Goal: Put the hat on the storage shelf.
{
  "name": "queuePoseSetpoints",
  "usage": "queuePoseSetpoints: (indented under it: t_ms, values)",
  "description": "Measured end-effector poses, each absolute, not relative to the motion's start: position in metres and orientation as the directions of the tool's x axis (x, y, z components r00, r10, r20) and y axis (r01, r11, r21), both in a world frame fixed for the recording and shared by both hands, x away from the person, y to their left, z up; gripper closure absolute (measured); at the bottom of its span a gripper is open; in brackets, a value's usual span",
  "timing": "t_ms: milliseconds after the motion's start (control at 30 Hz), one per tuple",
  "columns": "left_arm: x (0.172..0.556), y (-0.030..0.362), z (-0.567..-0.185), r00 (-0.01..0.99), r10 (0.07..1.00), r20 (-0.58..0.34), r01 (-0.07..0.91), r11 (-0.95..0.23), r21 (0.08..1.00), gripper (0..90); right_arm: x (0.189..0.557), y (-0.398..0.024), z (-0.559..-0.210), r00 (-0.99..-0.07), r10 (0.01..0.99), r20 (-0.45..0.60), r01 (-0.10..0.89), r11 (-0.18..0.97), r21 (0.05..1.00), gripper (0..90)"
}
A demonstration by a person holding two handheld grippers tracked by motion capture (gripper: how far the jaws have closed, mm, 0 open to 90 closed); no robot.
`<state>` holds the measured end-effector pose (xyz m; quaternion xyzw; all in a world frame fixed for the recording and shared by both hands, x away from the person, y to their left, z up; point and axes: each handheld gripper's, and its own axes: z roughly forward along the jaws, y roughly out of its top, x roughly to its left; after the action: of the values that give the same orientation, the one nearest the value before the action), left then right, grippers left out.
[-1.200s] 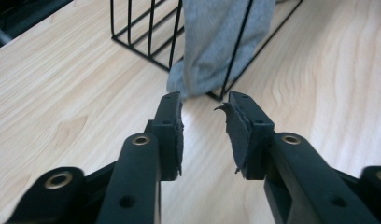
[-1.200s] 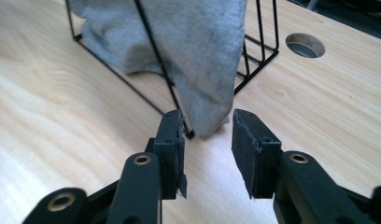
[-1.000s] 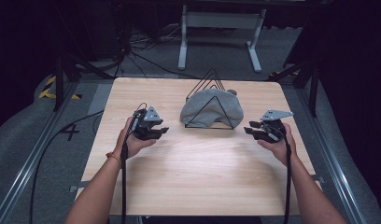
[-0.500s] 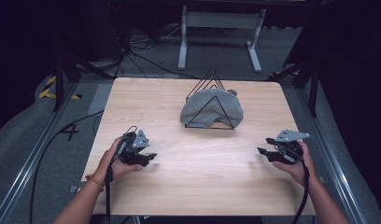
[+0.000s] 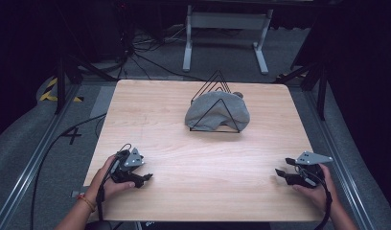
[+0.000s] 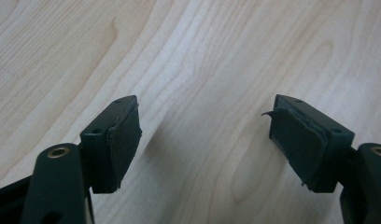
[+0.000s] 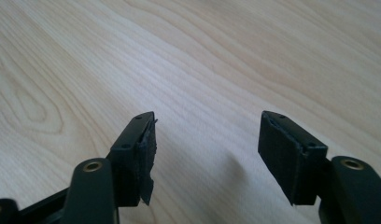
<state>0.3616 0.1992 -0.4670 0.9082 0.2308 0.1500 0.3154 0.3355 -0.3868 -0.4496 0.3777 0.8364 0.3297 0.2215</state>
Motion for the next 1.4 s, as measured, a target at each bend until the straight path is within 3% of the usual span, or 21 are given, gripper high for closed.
queuePoseSetpoints:
  t_ms: [367,500,633,1400]
  values:
    - [0.344,0.229,-0.480,0.816,0.577,0.025,0.387,-0.577,0.719,21.2,0.319,-0.413,-0.466,-0.562,0.826,-0.038,0.527,0.393,0.754,32.2]
    - [0.342,0.230,-0.481,0.792,0.611,-0.010,0.430,-0.546,0.719,20.2,0.315,-0.418,-0.466,-0.543,0.839,-0.041,0.538,0.384,0.750,26.6]
    - [0.342,0.230,-0.482,0.774,0.633,-0.011,0.447,-0.535,0.717,16.2,0.314,-0.423,-0.467,-0.513,0.858,-0.030,0.557,0.359,0.749,26.1]
    - [0.342,0.231,-0.482,0.770,0.638,-0.014,0.451,-0.528,0.719,15.9,0.313,-0.424,-0.467,-0.495,0.869,-0.027,0.564,0.345,0.750,26.2]
